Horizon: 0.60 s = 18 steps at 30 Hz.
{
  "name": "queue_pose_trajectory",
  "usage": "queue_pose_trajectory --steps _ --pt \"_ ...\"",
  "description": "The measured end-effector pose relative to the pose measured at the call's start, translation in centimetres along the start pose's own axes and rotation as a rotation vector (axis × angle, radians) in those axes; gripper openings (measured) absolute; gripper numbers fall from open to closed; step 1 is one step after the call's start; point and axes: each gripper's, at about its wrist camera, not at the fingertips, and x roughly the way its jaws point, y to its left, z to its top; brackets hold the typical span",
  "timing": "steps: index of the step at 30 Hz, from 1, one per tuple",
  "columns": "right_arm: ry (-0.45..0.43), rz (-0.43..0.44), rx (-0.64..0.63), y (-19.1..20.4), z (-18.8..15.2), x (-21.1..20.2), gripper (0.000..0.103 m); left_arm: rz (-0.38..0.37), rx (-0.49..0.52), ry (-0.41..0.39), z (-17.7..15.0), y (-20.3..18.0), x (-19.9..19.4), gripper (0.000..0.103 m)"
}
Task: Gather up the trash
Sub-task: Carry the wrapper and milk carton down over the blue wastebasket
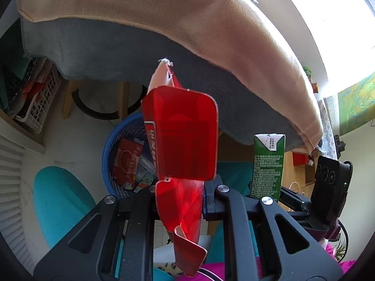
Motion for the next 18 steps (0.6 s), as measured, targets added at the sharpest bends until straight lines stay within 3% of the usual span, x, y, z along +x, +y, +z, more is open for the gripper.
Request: queue_pose_trajectory --steps 18 --pt "0.047 -0.012 0.053 -1.3 0.0 2.8 0.064 0.110 0.040 0.089 -0.9 -0.6 4.8 0.017"
